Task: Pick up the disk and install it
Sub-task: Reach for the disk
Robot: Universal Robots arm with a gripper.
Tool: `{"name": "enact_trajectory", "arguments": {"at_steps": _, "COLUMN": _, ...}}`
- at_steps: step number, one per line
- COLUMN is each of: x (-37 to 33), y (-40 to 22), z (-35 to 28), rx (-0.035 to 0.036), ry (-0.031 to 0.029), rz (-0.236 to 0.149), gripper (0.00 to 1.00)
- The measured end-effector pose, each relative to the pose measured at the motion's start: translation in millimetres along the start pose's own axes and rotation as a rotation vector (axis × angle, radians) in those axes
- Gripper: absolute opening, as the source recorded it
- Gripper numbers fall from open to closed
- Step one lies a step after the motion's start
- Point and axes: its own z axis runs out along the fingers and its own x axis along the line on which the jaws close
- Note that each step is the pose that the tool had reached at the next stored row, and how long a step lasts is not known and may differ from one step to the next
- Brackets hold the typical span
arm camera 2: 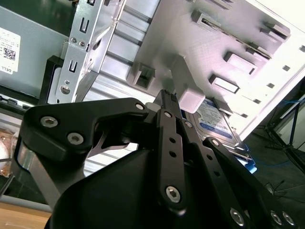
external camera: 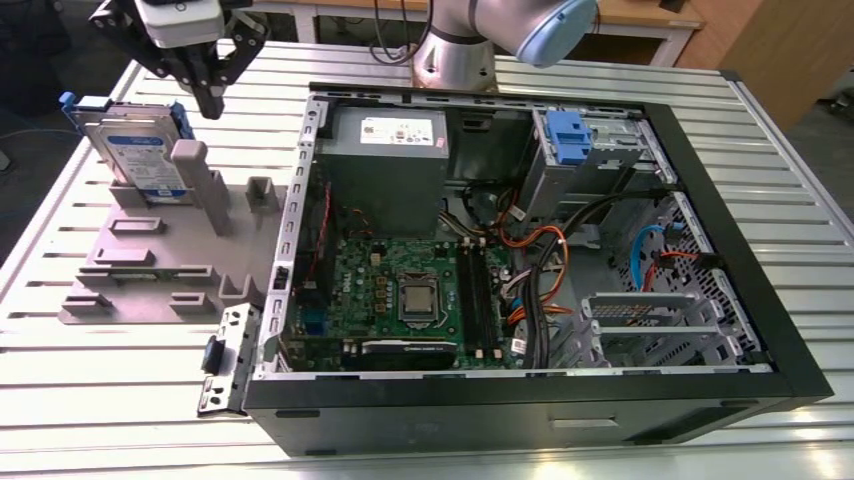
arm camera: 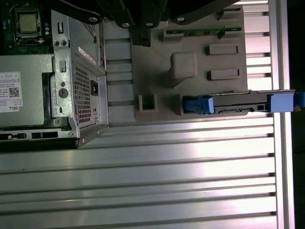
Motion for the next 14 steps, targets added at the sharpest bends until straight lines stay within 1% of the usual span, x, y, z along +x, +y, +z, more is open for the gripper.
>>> {"name": "enact_trajectory", "arguments": {"at_steps": 6, "x": 0.2, "y": 0.0, "z": 0.4, "rx": 0.0002, "ry": 0.0024, "rz": 0.000, "gripper": 0.11}}
{"name": "enact_trajectory", "arguments": {"at_steps": 7, "x": 0.8, "y": -0.1, "z": 1.2, "rx": 0.0006, "ry": 0.0080, "rz": 0.000, "gripper": 0.11}}
{"name": "enact_trajectory", "arguments": {"at_steps": 8, "x": 1.1, "y": -0.2, "z": 1.9, "rx": 0.0012, "ry": 0.0153, "rz": 0.001, "gripper": 0.11}}
{"name": "enact_trajectory", "arguments": {"at_steps": 12, "x": 1.2, "y": -0.2, "z": 2.0, "rx": 0.0013, "ry": 0.0166, "rz": 0.001, "gripper": 0.11}}
{"name": "enact_trajectory", "arguments": {"at_steps": 14, "x": 1.7, "y": -0.2, "z": 2.5, "rx": 0.0016, "ry": 0.0209, "rz": 0.001, "gripper": 0.11}}
